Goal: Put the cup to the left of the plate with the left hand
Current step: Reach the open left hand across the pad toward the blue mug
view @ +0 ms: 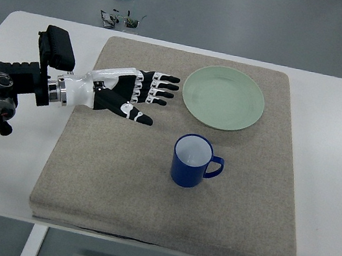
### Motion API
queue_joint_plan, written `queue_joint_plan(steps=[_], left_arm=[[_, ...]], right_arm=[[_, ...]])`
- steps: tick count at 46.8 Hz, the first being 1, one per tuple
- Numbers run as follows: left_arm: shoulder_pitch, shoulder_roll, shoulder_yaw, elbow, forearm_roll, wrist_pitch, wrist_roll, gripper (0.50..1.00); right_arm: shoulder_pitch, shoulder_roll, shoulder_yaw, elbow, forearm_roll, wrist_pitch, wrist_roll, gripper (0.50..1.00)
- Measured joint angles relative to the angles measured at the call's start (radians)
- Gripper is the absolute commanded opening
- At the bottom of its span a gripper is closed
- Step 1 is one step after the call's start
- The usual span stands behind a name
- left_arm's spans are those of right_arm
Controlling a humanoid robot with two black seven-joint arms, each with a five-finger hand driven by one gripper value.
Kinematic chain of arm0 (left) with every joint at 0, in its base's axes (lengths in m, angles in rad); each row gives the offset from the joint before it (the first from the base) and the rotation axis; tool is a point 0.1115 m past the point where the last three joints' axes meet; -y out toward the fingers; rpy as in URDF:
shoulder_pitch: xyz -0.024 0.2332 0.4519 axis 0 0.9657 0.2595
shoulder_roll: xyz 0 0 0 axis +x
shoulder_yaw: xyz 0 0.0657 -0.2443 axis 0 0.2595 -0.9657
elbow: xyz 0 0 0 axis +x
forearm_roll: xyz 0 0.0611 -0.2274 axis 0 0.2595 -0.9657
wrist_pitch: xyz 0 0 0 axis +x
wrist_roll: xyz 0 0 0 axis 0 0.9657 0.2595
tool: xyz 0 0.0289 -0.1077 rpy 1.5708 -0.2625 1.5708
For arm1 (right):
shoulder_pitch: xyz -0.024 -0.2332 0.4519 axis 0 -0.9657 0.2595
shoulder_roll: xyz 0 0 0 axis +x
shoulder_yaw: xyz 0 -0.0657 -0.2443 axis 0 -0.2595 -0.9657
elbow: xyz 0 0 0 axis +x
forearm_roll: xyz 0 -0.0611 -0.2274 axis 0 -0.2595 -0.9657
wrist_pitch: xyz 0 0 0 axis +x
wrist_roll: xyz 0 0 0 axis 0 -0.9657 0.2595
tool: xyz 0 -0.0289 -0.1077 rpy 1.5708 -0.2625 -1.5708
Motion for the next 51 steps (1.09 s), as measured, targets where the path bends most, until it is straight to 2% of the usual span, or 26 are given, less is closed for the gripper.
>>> queue_joint_plan(steps=[13, 51], left_arm=[[0.043, -0.006, 0.0, -0.011, 0.107, -0.023, 0.0, 0.994], [0.077, -0.078, 0.0, -0.007, 0.216, -0.013, 0.0, 0.994]], right_arm=[[0.0, 0.0, 0.0, 0.0, 0.0, 0.0, 0.0, 0.934], [0.0, 0.0, 0.0, 0.0, 0.0, 0.0, 0.0, 0.934]])
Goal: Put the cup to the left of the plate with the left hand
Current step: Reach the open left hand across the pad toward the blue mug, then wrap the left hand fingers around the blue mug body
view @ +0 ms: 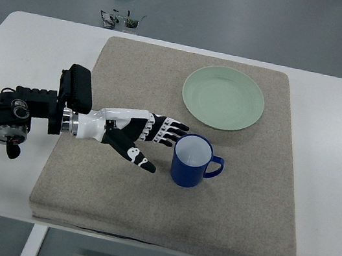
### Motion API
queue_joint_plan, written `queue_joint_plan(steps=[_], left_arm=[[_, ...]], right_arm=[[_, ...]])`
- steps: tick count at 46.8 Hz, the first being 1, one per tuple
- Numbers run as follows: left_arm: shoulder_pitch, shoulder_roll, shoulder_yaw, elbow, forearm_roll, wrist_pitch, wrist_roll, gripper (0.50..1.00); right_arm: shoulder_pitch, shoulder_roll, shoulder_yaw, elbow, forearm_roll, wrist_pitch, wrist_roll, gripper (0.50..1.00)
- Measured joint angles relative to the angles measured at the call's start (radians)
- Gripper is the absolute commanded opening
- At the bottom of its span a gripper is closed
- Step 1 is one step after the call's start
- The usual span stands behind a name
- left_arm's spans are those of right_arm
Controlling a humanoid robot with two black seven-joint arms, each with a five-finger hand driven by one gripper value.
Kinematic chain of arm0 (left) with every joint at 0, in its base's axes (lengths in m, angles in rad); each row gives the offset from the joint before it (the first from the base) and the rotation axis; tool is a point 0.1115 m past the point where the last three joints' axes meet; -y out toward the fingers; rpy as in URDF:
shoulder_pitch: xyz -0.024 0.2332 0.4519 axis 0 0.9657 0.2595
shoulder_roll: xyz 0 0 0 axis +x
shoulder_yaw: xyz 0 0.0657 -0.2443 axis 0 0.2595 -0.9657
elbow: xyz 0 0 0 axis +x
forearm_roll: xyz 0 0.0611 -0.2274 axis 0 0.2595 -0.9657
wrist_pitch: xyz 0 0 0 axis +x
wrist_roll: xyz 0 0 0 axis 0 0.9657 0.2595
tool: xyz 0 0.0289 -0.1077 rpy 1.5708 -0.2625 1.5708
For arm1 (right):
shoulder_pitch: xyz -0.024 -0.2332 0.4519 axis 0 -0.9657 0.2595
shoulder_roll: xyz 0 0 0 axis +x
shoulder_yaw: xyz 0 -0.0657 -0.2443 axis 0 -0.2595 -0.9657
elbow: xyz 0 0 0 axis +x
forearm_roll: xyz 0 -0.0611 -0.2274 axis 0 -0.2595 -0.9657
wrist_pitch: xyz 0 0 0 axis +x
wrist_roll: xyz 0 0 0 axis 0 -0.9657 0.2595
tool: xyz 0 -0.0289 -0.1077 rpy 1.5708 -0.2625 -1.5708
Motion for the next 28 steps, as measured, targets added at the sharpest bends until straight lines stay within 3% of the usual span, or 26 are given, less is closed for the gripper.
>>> queue_joint_plan(steps=[28], left_arm=[[0.003, -0.104, -0.002, 0.071, 0.002, 0.031, 0.002, 0.994]], right_arm=[[0.0, 0.0, 0.0, 0.0, 0.0, -0.001, 0.0, 0.934]])
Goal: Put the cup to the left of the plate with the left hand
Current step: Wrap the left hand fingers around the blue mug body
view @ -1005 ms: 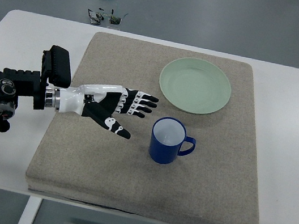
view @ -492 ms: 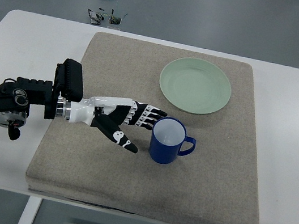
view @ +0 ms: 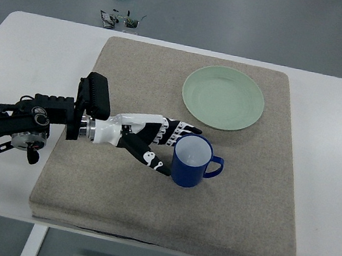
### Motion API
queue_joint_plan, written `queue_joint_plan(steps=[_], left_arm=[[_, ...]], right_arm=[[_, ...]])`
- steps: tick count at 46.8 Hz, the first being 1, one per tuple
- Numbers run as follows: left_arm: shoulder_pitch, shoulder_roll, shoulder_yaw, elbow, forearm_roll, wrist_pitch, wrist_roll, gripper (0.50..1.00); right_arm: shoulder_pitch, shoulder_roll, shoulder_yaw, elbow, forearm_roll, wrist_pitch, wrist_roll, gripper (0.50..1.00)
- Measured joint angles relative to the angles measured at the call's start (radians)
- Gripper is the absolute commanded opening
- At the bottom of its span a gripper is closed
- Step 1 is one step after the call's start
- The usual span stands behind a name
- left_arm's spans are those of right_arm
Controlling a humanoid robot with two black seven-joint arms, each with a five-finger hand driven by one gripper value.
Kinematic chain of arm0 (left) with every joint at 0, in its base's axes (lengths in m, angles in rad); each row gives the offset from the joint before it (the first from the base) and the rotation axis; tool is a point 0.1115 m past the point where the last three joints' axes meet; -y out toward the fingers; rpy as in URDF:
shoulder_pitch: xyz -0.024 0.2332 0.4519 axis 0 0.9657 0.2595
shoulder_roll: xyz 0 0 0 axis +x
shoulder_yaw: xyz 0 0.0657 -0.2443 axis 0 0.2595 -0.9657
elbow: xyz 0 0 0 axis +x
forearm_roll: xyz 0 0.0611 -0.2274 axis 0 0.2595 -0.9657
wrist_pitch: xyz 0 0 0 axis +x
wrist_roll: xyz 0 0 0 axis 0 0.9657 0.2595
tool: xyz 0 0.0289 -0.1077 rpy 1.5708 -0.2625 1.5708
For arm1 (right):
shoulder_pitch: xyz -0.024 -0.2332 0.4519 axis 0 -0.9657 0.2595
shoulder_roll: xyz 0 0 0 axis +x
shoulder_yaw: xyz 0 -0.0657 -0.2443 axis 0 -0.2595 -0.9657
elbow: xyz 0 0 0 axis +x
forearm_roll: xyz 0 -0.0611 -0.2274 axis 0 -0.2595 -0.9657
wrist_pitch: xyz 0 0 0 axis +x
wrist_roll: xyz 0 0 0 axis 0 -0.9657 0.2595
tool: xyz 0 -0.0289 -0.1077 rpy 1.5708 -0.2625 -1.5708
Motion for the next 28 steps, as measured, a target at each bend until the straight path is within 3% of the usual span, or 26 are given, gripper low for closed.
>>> queue_joint_plan(steps=[15, 28], left_arm=[[0.0, -0.067, 0.0, 0.082, 0.0, 0.006, 0.003, 0.994], [-0.001, -0.083, -0.003, 0.089, 0.0, 0.003, 0.002, 0.994]], right_arm=[[0.0, 0.0, 0.0, 0.0, 0.0, 0.001, 0.0, 0.934], [0.0, 0.0, 0.0, 0.0, 0.0, 0.0, 0.0, 0.934]])
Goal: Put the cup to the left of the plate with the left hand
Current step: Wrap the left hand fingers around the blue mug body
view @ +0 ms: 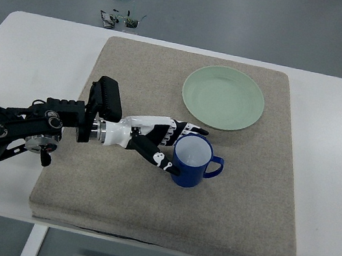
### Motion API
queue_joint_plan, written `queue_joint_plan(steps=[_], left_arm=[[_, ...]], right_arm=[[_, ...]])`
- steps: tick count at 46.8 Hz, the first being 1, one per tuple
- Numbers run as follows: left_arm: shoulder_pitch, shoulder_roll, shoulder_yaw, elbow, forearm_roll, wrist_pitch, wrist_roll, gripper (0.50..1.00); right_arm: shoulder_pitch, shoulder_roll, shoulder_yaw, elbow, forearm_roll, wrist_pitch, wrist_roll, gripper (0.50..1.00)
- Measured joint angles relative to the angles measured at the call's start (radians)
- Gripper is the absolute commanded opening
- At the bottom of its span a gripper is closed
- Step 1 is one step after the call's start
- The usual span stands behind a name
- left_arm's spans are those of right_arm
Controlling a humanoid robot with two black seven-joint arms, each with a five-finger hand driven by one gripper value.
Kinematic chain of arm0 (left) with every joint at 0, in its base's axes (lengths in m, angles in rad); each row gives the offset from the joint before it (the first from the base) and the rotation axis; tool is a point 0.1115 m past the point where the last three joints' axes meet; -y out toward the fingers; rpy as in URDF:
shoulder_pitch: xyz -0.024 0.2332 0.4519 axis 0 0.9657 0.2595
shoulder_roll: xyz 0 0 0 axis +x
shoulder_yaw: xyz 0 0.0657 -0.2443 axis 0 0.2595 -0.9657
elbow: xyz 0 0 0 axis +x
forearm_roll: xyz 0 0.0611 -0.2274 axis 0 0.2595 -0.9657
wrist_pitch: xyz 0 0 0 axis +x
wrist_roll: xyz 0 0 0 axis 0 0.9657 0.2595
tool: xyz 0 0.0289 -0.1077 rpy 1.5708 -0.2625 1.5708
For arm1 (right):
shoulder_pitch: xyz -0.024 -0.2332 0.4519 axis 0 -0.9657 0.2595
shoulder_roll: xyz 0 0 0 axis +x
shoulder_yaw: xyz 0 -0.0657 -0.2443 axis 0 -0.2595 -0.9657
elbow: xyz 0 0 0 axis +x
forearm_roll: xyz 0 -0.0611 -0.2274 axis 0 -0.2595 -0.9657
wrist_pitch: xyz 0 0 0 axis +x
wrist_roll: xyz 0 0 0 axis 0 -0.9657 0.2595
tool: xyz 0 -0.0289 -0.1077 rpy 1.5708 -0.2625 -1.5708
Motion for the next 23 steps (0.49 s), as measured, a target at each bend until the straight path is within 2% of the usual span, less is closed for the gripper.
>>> queue_joint_plan(steps=[12, 23], left_arm=[[-0.002, -0.028, 0.003, 0.007, 0.001, 0.001, 0.0, 0.994], [-0.004, -0.074, 0.004, 0.059, 0.003, 0.002, 0.001, 0.994]], right_arm=[[0.0, 0.0, 0.0, 0.0, 0.0, 0.0, 0.0, 0.934], [0.0, 0.0, 0.0, 0.0, 0.0, 0.001, 0.0, 0.934]])
